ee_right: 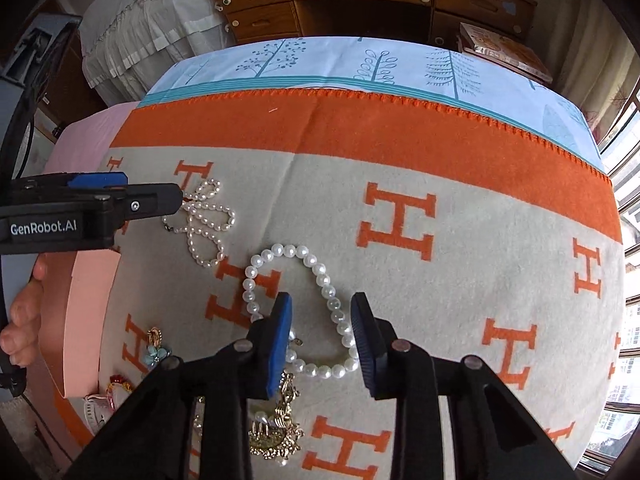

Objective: Organize jewelry
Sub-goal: 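Grasp the knotted pearl necklace with the left tool while the right tool grasps the pearl bracelet, then lift the pearl necklace with the left tool while the right tool carries the bracelet to the box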

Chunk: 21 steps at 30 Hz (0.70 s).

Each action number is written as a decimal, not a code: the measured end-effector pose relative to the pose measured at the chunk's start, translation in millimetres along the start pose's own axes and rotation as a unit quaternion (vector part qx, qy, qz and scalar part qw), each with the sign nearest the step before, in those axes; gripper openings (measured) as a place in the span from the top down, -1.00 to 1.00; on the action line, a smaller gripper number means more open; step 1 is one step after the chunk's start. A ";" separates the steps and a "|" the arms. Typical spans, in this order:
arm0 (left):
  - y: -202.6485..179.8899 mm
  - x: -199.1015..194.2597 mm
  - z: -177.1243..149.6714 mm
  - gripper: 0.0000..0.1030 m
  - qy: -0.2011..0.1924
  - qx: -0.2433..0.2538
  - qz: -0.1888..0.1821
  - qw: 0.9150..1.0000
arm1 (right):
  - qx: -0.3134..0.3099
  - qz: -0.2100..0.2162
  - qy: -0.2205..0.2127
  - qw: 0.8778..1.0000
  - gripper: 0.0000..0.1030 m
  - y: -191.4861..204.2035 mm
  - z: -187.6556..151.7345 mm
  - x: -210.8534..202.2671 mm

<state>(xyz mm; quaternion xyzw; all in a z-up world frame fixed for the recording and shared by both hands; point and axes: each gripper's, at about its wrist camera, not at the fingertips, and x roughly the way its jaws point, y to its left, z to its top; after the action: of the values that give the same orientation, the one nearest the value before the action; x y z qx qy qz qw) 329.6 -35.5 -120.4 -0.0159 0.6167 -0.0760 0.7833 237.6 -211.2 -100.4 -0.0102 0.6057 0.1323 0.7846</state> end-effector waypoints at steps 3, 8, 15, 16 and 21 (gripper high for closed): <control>-2.3 4.7 2.1 -0.72 0.008 0.005 -0.002 1.000 | -0.017 -0.018 -0.012 1.000 0.83 4.4 0.7 1.7; -7.0 15.1 5.2 -0.65 0.025 0.013 0.006 1.000 | -0.016 -0.025 -0.014 0.999 0.85 1.8 -3.6 0.1; -15.2 31.5 11.5 -0.23 0.048 0.014 0.019 0.999 | -0.011 -0.012 -0.018 1.000 0.85 -4.0 -13.5 -3.5; -16.7 32.3 12.5 -0.22 0.048 0.015 0.022 0.998 | -0.010 -0.009 -0.018 1.000 0.85 -4.2 -14.7 -3.8; -29.9 32.8 13.8 0.73 0.050 0.031 0.036 0.998 | -0.003 0.004 -0.021 1.000 0.85 -8.8 -18.9 -5.3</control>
<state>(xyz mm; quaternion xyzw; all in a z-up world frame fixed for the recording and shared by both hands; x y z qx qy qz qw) 347.5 -70.5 -145.1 0.0347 0.6528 -0.0678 0.7537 220.4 -224.1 -101.7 -0.0074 0.5889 0.1377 0.7964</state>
